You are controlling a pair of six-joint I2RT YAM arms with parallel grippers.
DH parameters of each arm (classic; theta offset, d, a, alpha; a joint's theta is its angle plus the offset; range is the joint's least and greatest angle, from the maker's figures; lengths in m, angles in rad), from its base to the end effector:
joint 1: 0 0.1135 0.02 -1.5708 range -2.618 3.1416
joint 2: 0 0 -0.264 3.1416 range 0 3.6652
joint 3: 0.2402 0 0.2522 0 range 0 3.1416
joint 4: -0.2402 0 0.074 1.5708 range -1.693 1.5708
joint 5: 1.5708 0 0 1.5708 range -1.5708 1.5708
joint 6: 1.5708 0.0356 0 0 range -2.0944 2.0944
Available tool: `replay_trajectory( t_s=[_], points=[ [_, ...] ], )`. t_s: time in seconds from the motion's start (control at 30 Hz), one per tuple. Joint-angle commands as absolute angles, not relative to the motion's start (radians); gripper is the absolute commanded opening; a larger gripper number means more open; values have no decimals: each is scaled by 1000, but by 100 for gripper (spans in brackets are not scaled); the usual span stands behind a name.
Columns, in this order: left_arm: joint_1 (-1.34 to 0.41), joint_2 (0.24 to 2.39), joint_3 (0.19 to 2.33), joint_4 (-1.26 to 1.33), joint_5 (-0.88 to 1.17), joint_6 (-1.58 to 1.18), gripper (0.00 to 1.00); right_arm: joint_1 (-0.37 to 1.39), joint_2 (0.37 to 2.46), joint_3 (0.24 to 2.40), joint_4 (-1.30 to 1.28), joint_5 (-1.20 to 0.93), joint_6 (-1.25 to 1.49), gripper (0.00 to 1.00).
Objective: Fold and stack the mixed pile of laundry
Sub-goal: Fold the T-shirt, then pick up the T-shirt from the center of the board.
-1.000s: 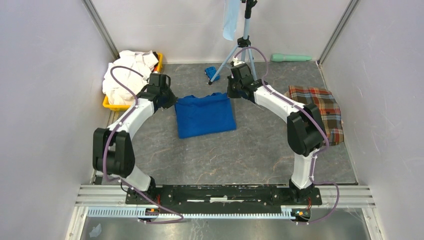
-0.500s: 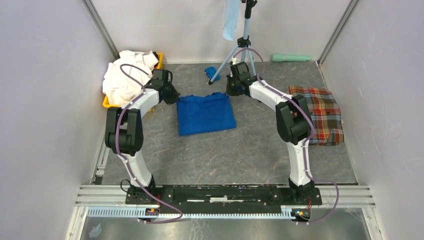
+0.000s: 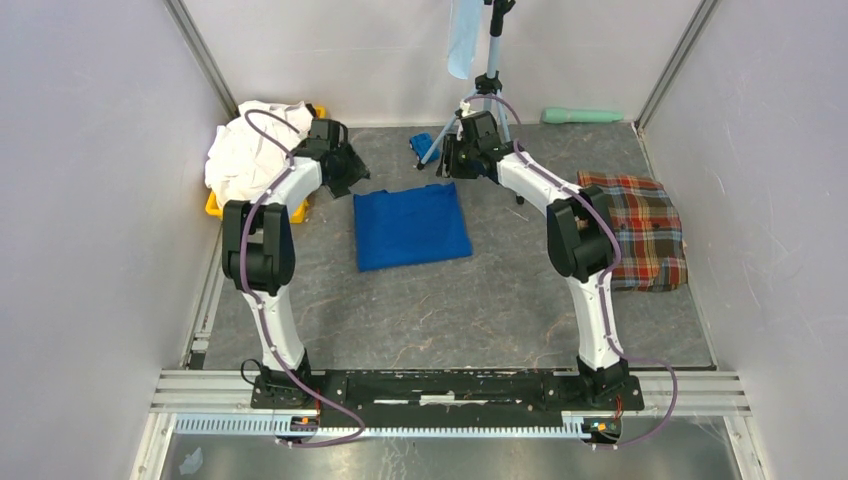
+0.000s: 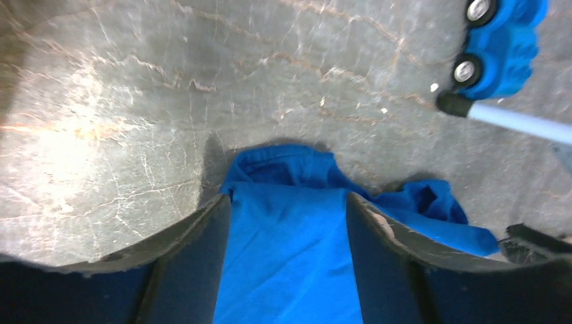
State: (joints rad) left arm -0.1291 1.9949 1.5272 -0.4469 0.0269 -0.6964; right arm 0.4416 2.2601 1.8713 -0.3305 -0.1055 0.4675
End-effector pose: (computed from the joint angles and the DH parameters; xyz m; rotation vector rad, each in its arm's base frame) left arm 0.4374 -0.0578 0.2104 -0.6956 2.4275 -0.3759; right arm 0.4682 0.2255 0.2078 -0.0259 2.3569 0.5809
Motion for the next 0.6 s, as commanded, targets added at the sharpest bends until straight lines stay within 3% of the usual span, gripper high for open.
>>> replay_trajectory(
  t_s=[0.0, 0.1, 0.27, 0.4, 0.57],
  points=[
    [-132, 1917, 1652, -578, -90, -628, 75, 433, 2110, 1856, -269, -111, 422, 51],
    [-168, 1823, 1618, -616, -171, -593, 78, 444, 1949, 1625, -185, -86, 407, 53],
    [-246, 1733, 1475, -556, -105, -554, 50, 497, 1805, 1320, -7, -176, 408, 37],
    [-284, 1782, 1454, -526, -71, -530, 40, 548, 1847, 1295, 12, -214, 379, 27],
    [-284, 1879, 1485, -518, -80, -515, 37, 552, 1907, 1296, 3, -202, 375, 22]
  ],
)
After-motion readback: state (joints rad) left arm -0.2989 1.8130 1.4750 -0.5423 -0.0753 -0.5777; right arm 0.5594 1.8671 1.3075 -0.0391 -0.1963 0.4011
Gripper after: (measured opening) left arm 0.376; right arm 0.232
